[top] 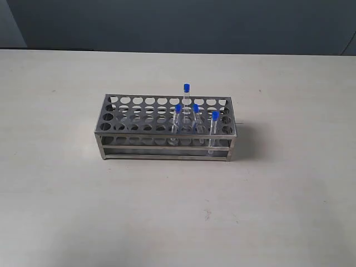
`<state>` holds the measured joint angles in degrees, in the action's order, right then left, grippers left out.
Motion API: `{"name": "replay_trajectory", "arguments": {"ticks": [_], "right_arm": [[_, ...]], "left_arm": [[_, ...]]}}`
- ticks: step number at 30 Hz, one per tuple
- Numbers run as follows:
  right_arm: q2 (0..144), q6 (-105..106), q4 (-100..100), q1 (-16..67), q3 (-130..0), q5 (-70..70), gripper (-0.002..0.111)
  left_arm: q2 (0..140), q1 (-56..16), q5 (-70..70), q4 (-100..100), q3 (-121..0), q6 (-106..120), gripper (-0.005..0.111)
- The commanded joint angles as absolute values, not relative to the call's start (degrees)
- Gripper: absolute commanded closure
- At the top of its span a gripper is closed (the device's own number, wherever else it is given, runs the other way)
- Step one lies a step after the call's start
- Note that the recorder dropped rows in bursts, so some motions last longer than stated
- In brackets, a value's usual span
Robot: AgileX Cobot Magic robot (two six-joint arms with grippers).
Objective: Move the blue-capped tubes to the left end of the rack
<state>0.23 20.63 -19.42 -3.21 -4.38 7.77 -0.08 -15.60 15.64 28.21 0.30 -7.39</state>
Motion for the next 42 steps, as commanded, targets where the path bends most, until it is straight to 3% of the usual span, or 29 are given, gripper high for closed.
{"name": "replay_trajectory", "arguments": {"ticks": [1,8,17,32,38,42], "right_arm": [[0.0,14.2,-33.3,-3.4,-4.3,-6.4,0.100],[0.0,5.4,-48.3,-3.4,-4.3,-18.2,0.100],[0.0,-13.8,-48.1,-3.4,-4.3,-23.4,0.100],[0.0,-16.5,-48.0,-3.4,-4.9,-35.3,0.100],[1.0,-16.8,-35.7,-3.4,-9.2,-35.4,0.104],[6.0,-17.6,-18.3,-3.4,-18.5,-22.6,0.104]], "left_arm": [[0.0,-16.2,14.4,20.5,0.0,-8.2,0.106],[0.0,-16.2,13.5,16.9,0.0,-8.2,0.106],[0.0,-16.2,13.2,15.2,0.0,-8.2,0.106],[0.0,-16.2,13.3,14.6,0.0,-8.2,0.106],[0.0,-16.2,13.3,14.6,0.0,-8.2,0.106],[0.0,-16.2,13.3,14.6,0.0,-8.2,0.106]]}}
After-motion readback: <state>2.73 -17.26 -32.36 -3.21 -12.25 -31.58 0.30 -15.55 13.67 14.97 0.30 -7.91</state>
